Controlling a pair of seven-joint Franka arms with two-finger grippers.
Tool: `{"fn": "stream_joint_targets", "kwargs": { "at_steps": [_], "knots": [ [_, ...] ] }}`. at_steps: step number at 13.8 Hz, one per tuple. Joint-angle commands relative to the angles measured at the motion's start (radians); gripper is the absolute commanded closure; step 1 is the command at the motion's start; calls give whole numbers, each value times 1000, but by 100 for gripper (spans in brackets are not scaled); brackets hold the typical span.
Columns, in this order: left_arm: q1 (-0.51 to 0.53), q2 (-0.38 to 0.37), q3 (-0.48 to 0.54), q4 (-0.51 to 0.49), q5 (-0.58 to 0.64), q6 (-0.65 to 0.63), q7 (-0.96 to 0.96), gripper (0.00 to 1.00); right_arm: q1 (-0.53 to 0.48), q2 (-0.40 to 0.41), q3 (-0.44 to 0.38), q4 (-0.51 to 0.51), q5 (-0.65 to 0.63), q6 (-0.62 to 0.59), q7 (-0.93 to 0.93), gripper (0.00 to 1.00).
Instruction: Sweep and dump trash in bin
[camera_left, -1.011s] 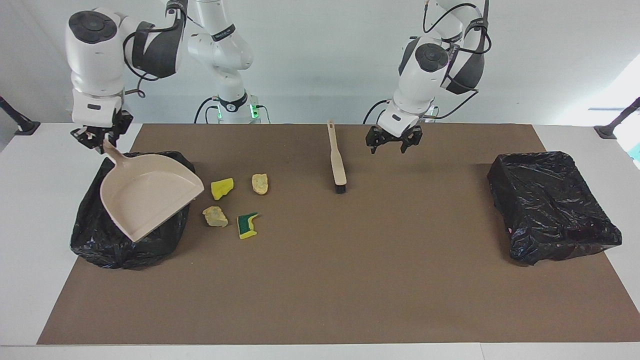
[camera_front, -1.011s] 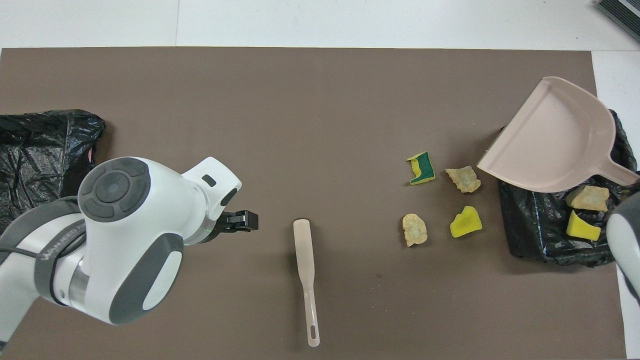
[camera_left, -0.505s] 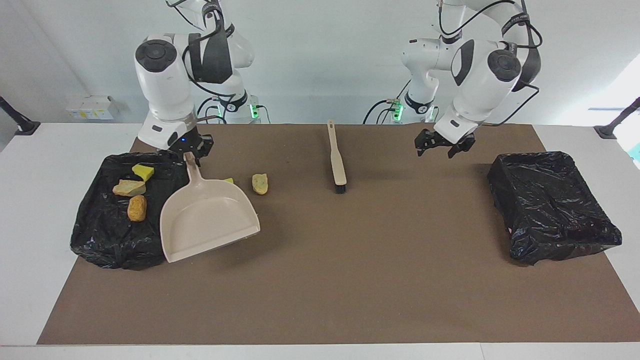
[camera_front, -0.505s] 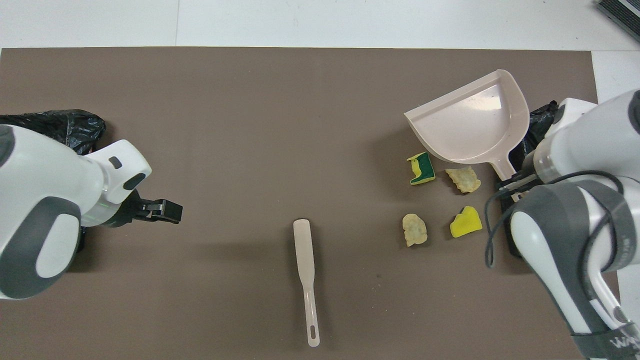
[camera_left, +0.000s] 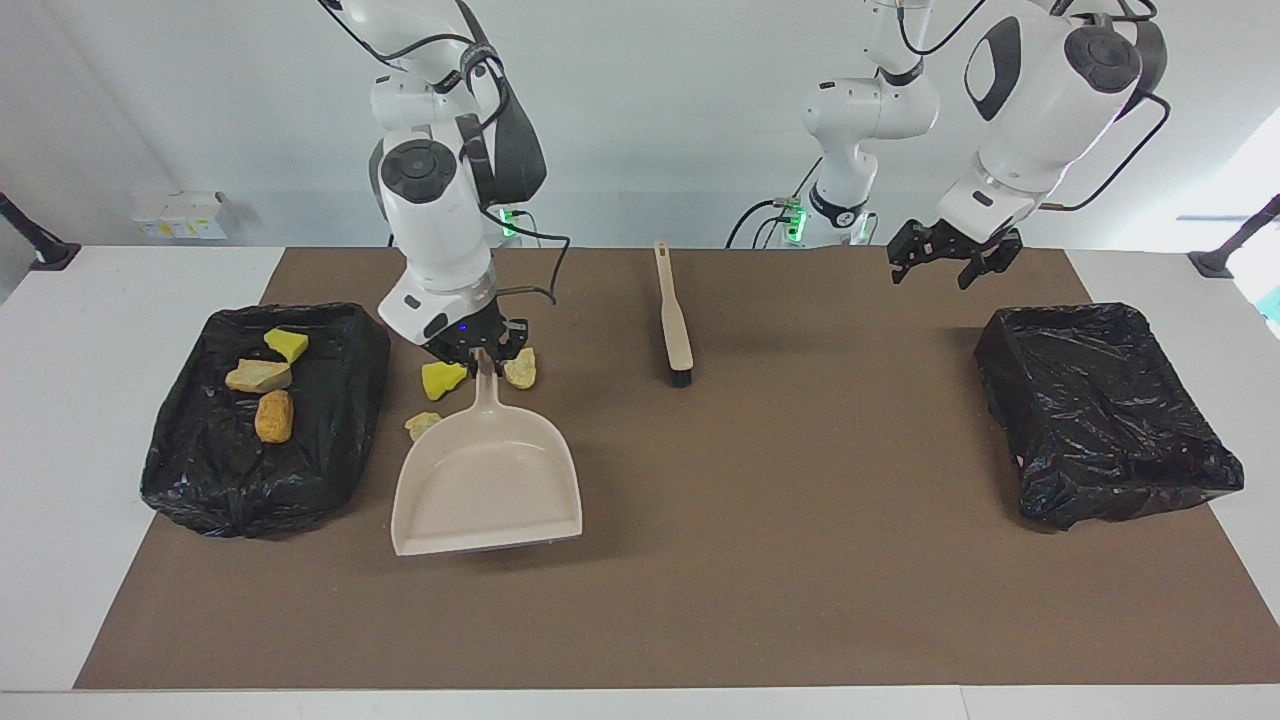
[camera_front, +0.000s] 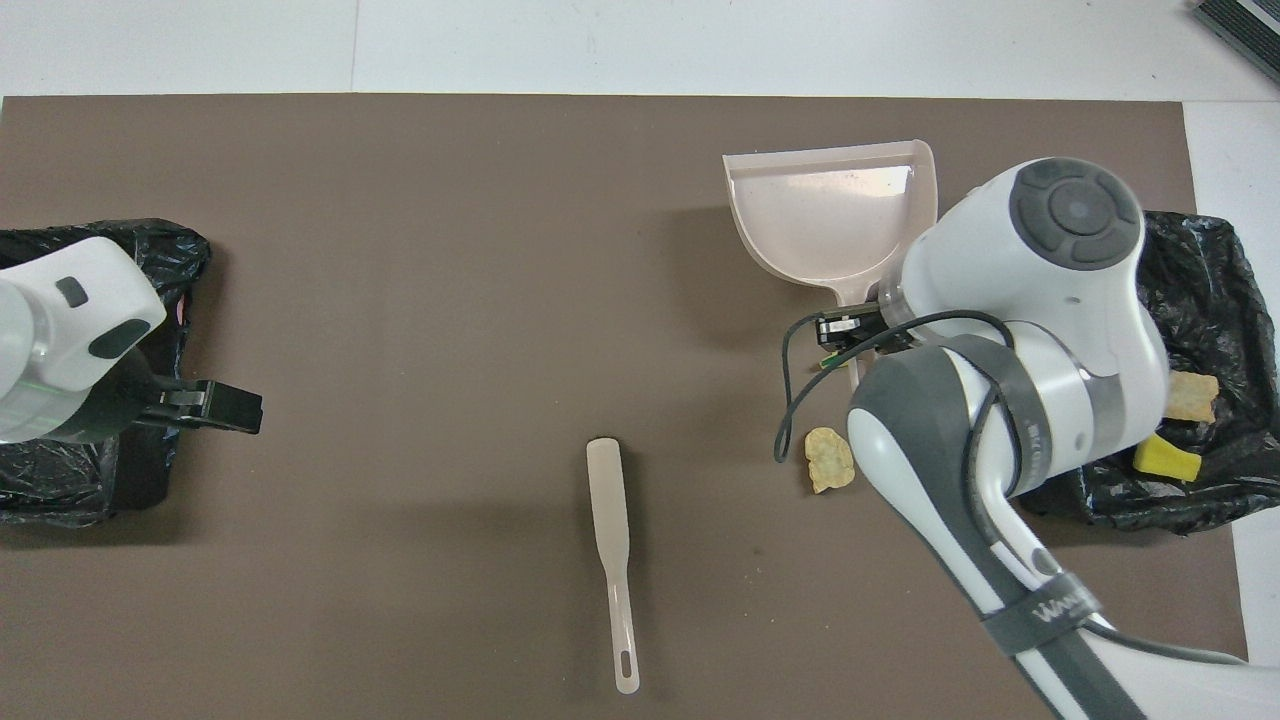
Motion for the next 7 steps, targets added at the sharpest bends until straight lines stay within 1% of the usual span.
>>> {"fn": "stream_joint_targets", "kwargs": {
  "at_steps": [1, 3, 5, 6, 7],
  "knots": [
    [34, 18, -13, 141, 16, -99, 6, 0, 83, 91, -4, 66, 25, 65, 174, 100],
    [45, 44, -13, 233, 16, -159, 0, 0, 155, 161, -4, 108, 21, 97, 260, 100],
    [48, 50, -13, 252, 16, -167, -17, 0, 212, 244, -4, 169, 18, 111, 331, 100],
    [48, 52, -13, 264, 14, -156, -50, 0, 247, 284, -6, 198, 16, 135, 374, 100],
    [48, 69, -13, 286, 16, -156, -67, 0, 262, 321, -6, 218, 15, 163, 406, 100]
  ]
}}
